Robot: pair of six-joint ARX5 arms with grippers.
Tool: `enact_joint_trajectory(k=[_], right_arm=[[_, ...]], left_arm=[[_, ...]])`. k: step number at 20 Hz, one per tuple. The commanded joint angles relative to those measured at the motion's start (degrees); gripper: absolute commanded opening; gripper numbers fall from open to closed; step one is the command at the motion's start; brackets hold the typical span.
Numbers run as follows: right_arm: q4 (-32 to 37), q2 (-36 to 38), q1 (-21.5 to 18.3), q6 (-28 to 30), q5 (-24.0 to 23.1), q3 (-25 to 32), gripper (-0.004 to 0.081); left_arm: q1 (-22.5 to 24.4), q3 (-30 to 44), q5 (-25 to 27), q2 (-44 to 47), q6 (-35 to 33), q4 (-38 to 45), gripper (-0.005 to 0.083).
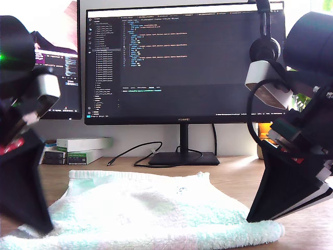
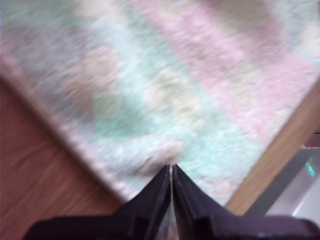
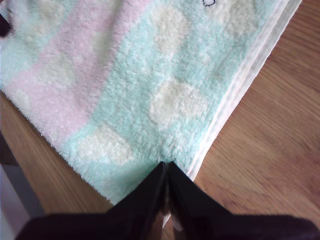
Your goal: Fold the tea towel to a neat square and place it to the right
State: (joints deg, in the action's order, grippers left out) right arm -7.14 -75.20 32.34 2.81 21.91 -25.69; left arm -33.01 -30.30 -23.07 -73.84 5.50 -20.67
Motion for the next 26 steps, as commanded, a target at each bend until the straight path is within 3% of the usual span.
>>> enact_joint_trajectory(k=[1, 8, 12, 14, 17, 21, 24, 26], right_arm=[[0.35, -0.28, 0.26, -0.44, 0.02, -1.18, -0.0011], [-1.55, 0.48, 0.28, 0.81, 4.15, -3.41, -0.0011], [-3.65, 4.35, 2.38, 9.53, 4.52, -3.41, -0.0011], [-4.59, 7.43, 4.94, 13.20, 2.51, -3.41, -0.0011], [-6.80, 11.52, 11.15, 21.35, -4.57, -3.41, 0.0000], [-12.57, 12.02, 16.04, 33.03, -10.45, -3.41, 0.0243], [-14.73, 12.00, 18.01, 43.91, -16.13, -3.41, 0.0274], [-13.05, 12.00, 18.23, 47.36, -18.25, -3.41, 0.0364]], left_arm=[[-0.17, -1.60, -0.66, 0.94, -1.05, 2.16, -0.0024], [-1.90, -1.60, -0.90, 0.94, -3.26, 9.29, -0.0024], [-2.73, -1.60, -1.84, -0.55, -3.63, 13.07, -0.0024], [-2.97, -1.60, -2.12, -2.40, -3.87, 14.95, -0.0024], [-3.45, -1.60, -3.23, -5.22, -4.00, 18.34, -0.0024], [-3.54, -1.60, -5.22, -9.51, -4.00, 21.92, -0.0024], [-3.54, -1.60, -6.56, -11.54, -3.98, 24.17, -0.0024], [-3.54, -1.60, -6.62, -13.09, -4.02, 25.05, -0.0024]])
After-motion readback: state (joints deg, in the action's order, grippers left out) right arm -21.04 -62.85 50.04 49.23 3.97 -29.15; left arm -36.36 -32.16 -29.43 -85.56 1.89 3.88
